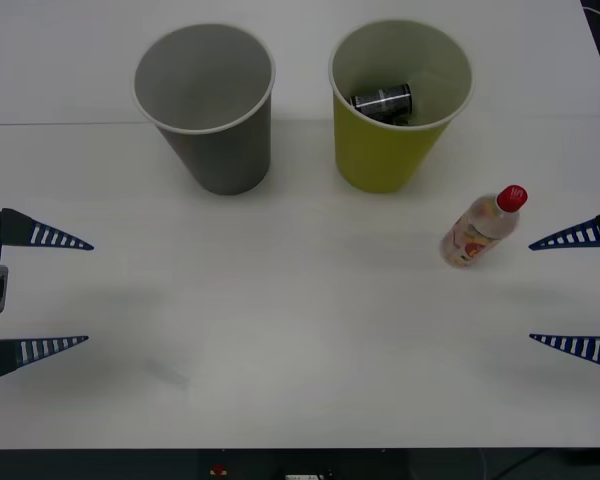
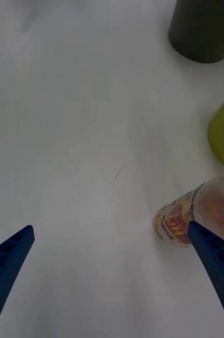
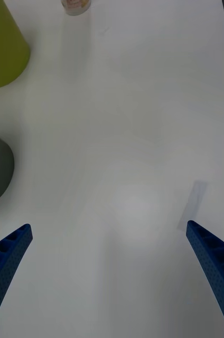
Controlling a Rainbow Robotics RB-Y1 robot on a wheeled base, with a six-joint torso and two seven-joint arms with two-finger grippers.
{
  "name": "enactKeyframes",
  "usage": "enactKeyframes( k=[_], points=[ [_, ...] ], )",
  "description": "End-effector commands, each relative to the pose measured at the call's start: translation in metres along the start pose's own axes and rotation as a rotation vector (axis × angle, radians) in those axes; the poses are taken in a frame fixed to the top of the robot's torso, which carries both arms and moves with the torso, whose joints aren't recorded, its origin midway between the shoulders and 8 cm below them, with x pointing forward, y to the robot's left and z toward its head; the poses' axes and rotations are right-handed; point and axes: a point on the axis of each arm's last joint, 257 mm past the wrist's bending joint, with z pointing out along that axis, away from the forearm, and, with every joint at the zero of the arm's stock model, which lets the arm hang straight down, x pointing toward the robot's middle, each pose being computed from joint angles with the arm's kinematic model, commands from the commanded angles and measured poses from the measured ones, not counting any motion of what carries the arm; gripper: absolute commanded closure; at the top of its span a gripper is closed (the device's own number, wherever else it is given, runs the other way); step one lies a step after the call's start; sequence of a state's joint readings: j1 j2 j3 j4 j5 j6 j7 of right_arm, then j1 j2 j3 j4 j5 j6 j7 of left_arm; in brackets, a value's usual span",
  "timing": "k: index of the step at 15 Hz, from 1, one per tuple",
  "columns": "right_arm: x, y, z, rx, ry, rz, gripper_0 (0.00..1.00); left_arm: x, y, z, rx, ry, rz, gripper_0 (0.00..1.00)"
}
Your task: Put the can into the green bin and the plastic bottle into the gray bin
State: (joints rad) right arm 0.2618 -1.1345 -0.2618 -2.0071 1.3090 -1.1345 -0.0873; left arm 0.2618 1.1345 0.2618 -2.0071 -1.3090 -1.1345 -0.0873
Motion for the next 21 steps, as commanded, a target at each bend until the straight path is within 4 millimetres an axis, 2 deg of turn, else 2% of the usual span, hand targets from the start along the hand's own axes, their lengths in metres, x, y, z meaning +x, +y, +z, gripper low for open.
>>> enactKeyframes(
  k=[1, 7, 13, 18, 21],
  points=[
    [0.0, 0.0, 0.0, 0.0, 0.0, 0.0, 0.0, 0.0, 0.0, 0.0, 0.0, 0.0, 0.0, 0.0],
    [-0.016, 0.0, -0.004, 0.023, -0.094, 0.07, 0.0, 0.0, 0.0, 0.0, 0.0, 0.0, 0.0, 0.0],
    [-0.027, 0.014, 0.004, 0.138, -0.123, 0.139, 0.0, 0.0, 0.0, 0.0, 0.0, 0.0, 0.0, 0.0],
    [-0.024, 0.029, 0.01, 0.235, -0.113, 0.212, 0.0, 0.0, 0.0, 0.0, 0.0, 0.0, 0.0, 0.0],
    [-0.014, 0.038, 0.02, 0.326, -0.093, 0.294, 0.0, 0.0, 0.0, 0.0, 0.0, 0.0, 0.0, 0.0]
  ],
)
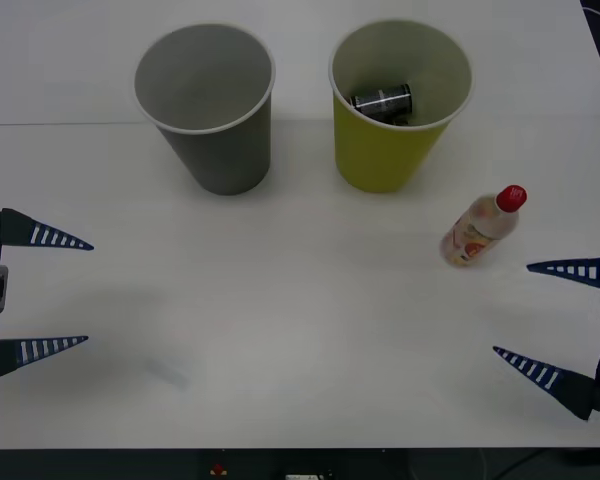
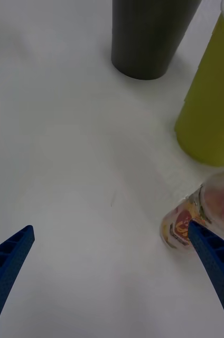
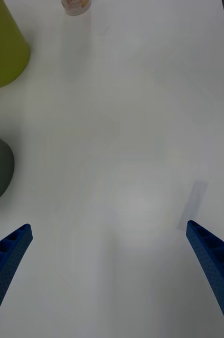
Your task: Put the can into the green bin and the plastic bottle into the gray bin
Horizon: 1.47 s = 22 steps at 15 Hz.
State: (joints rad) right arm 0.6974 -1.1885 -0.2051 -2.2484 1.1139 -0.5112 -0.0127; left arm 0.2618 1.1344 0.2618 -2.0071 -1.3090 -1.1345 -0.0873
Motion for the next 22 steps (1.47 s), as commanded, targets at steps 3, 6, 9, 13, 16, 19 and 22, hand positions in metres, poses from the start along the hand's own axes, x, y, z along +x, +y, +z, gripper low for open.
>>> enactKeyframes(
  k=[3, 6, 9, 13, 16, 19, 22],
  points=[
    [0.016, 0.006, 0.008, 0.181, 0.035, 0.098, 0.0, 0.0, 0.0, 0.0, 0.0, 0.0, 0.0, 0.0],
    [0.028, -0.002, 0.009, 0.287, 0.062, 0.133, 0.0, 0.0, 0.0, 0.0, 0.0, 0.0, 0.0, 0.0],
    [0.033, -0.005, 0.012, 0.374, 0.052, 0.216, 0.0, 0.0, 0.0, 0.0, 0.0, 0.0, 0.0, 0.0],
    [0.036, -0.006, 0.019, 0.455, -0.008, 0.334, 0.0, 0.0, 0.0, 0.0, 0.0, 0.0, 0.0, 0.0],
    [0.047, -0.011, 0.027, 0.52, -0.074, 0.41, 0.0, 0.0, 0.0, 0.0, 0.0, 0.0, 0.0, 0.0],
    [0.058, -0.02, 0.04, 0.576, -0.16, 0.476, 0.0, 0.0, 0.0, 0.0, 0.0, 0.0, 0.0, 0.0],
    [0.072, -0.03, 0.057, 0.606, -0.21, 0.515, 0.0, 0.0, 0.0, 0.0, 0.0, 0.0, 0.0, 0.0]
  ],
)
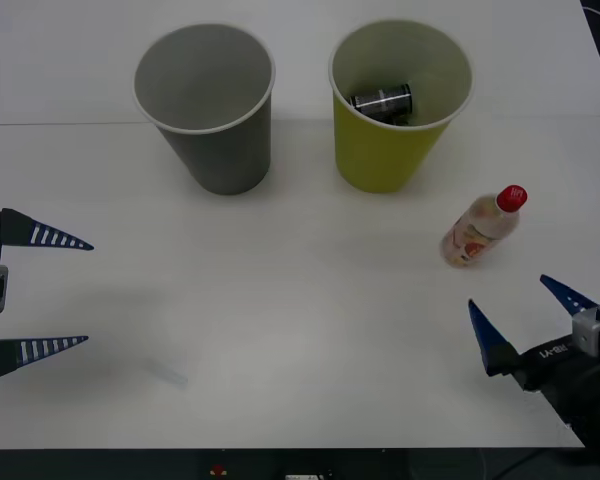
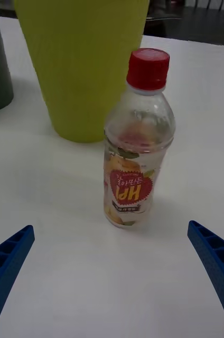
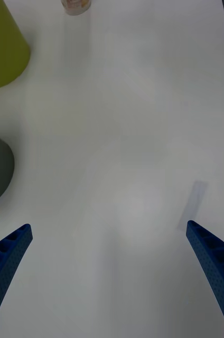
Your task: Put the can into the green bin and the plastic bottle into the gray bin
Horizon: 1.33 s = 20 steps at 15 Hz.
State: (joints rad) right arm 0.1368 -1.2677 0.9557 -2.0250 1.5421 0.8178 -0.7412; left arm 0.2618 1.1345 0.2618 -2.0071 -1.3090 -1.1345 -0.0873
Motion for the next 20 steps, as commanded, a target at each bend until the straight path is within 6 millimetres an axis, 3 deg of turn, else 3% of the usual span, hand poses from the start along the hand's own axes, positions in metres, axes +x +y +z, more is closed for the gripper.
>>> enactKeyframes(
  k=[1, 6, 20],
  points=[
    [0.008, -0.006, 0.019, 0.019, -0.035, 0.038, 0.0, 0.0, 0.0, 0.0, 0.0, 0.0, 0.0, 0.0],
    [0.012, -0.019, 0.051, 0.061, -0.075, 0.043, 0.0, 0.0, 0.0, 0.0, 0.0, 0.0, 0.0, 0.0],
    [0.001, -0.024, 0.099, 0.105, -0.126, 0.048, 0.0, 0.0, 0.0, 0.0, 0.0, 0.0, 0.0, 0.0]
  ],
)
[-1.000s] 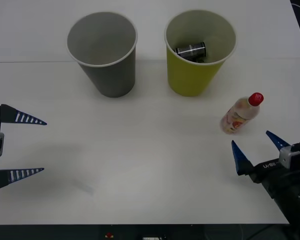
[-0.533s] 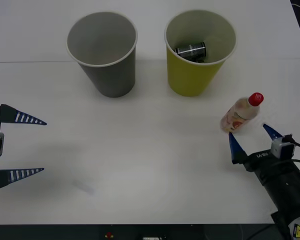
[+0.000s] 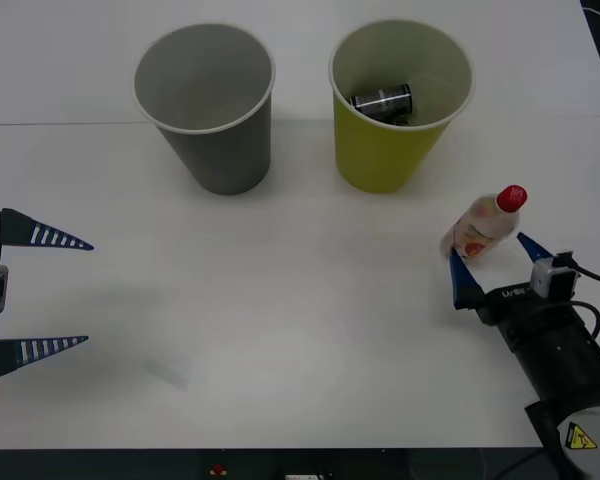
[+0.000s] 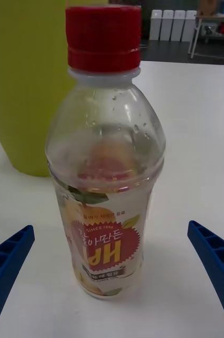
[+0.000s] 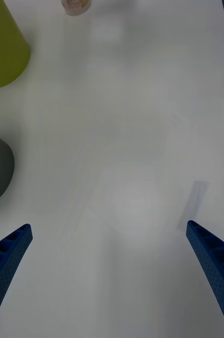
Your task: Put the can into the green bin and the plastic bottle into the gray bin
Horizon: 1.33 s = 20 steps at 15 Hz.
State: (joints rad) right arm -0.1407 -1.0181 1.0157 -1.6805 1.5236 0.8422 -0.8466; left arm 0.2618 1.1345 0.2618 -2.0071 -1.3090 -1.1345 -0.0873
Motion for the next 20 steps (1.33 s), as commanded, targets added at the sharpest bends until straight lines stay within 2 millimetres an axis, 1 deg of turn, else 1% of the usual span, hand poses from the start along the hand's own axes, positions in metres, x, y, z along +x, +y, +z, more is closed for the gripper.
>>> enactKeyframes(
  k=[1, 4, 6, 7, 10, 11, 12, 13, 14, 15, 20],
  points=[
    [0.001, -0.003, 0.015, 0.015, -0.015, -0.015, 0.0, 0.0, 0.0, 0.0, 0.0, 0.0, 0.0, 0.0],
    [0.002, -0.004, 0.037, 0.037, -0.028, -0.018, 0.0, 0.0, 0.0, 0.0, 0.0, 0.0, 0.0, 0.0],
    [0.002, -0.006, 0.046, 0.051, -0.03, -0.015, 0.0, 0.0, 0.0, 0.0, 0.0, 0.0, 0.0, 0.0],
    [0.002, -0.006, 0.05, 0.055, -0.033, -0.017, 0.0, 0.0, 0.0, 0.0, 0.0, 0.0, 0.0, 0.0],
    [0.0, -0.006, 0.052, 0.056, -0.038, -0.027, 0.0, 0.0, 0.0, 0.0, 0.0, 0.0, 0.0, 0.0],
    [-0.001, -0.005, 0.053, 0.055, -0.04, -0.03, 0.2, 0.0, 0.0, 0.0, 0.0, 0.0, 0.0, 0.0],
    [-0.001, -0.006, 0.053, 0.056, -0.039, -0.035, 0.49, 0.0, 0.0, 0.0, 0.0, 0.0, 0.0, 0.0],
    [-0.002, -0.005, 0.053, 0.055, -0.041, -0.036, 0.83, 0.0, 0.0, 0.0, 0.0, 0.0, 0.0, 0.0],
    [-0.002, -0.005, 0.054, 0.052, -0.041, -0.039, 0.97, 0.0, 0.0, 0.0, 0.0, 0.0, 0.0, 0.0],
    [-0.003, -0.004, 0.054, 0.049, -0.041, -0.042, 1.0, 0.0, 0.0, 0.0, 0.0, 0.0, 0.0, 0.0],
    [-0.004, -0.001, 0.054, 0.037, -0.047, -0.053, 1.0, 0.0, 0.0, 0.0, 0.0, 0.0, 0.0, 0.0]
  ],
)
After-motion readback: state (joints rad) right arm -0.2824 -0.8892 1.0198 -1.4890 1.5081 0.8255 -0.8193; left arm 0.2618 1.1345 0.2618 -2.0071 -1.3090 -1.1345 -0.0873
